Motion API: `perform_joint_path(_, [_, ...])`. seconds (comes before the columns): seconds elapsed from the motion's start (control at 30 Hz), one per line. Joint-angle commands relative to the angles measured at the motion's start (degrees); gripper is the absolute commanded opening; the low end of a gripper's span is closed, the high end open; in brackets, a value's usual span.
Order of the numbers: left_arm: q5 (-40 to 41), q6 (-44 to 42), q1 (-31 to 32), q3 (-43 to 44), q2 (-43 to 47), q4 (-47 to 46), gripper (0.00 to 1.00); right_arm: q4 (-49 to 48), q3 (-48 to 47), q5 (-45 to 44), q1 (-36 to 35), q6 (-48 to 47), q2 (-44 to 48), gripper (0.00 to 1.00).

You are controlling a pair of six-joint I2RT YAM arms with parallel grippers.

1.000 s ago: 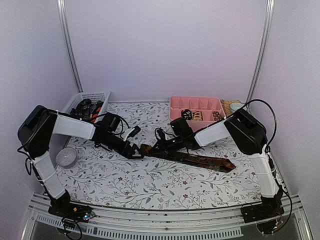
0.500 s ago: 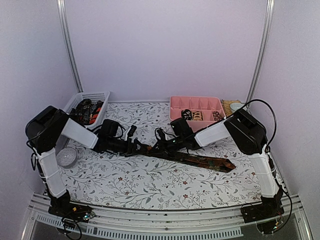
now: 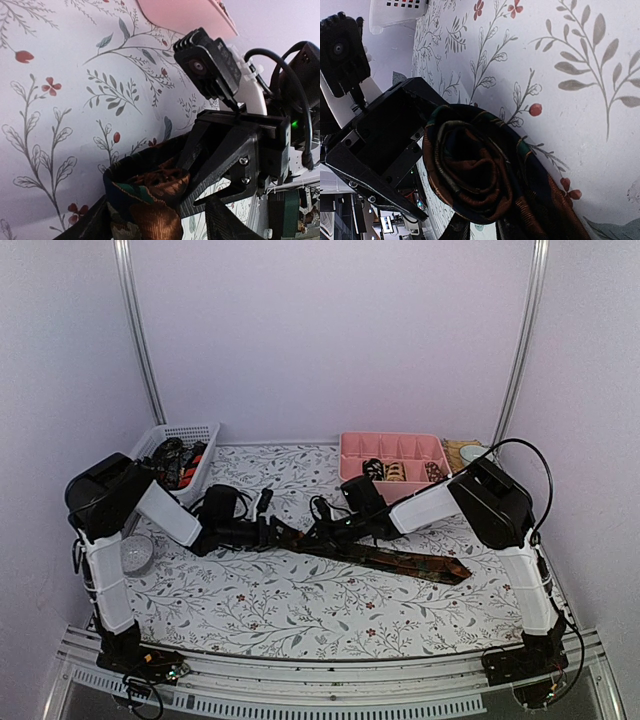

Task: Roll the ties
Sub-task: Roll the tie at the center of the board.

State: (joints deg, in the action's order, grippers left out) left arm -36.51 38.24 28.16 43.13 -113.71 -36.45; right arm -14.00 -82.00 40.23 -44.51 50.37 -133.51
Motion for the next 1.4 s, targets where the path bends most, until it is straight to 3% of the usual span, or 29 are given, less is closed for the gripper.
perform_joint_path(0.0, [3.07, 2.44, 1.50, -2.00, -5.14, 5.74, 0.60, 6.00, 2.38, -3.03, -0.05, 0.43, -4.11, 0.17])
perform_joint_path(0.1, [1.95, 2.77, 1.97, -1.91, -5.61, 5.54, 0.47, 6.08, 2.29, -3.05, 0.04, 0.36, -4.09, 0.17])
perform_joint_path(0.43, [5.55, 3.04, 2.93, -2.64, -2.49, 9.28, 0.20, 6.48, 2.15, -3.31, 0.45, 0.27, -3.60, 0.18])
perform_joint_path(0.53, [8.74, 2.54, 3.32, -1.84, -0.31, 13.26, 0.13, 7.73, 2.15, -3.76, 0.64, -0.50, -2.42, 0.28])
perform_joint_path(0.73, [13.35, 2.19, 3.57, -0.05, 3.37, 18.86, 0.12, 11.21, 4.72, -4.48, 1.51, -5.70, 7.34, 0.36])
perform_joint_path(1.1, [11.20, 3.86, 2.69, 2.19, 1.61, 19.89, 0.13, 19.09, 7.45, -5.67, 2.04, -26.74, 27.50, 0.37])
perform_joint_path(1.23, [9.82, 4.05, 2.23, 2.41, 1.58, 19.26, 0.15, 18.96, 7.55, -9.02, 2.48, -30.37, 27.85, 0.39])
perform_joint_path(1.37, [8.84, 5.00, 1.58, 1.98, 1.62, 17.94, 0.18, 21.32, 4.30, -11.61, 2.45, -33.08, 21.22, 0.42])
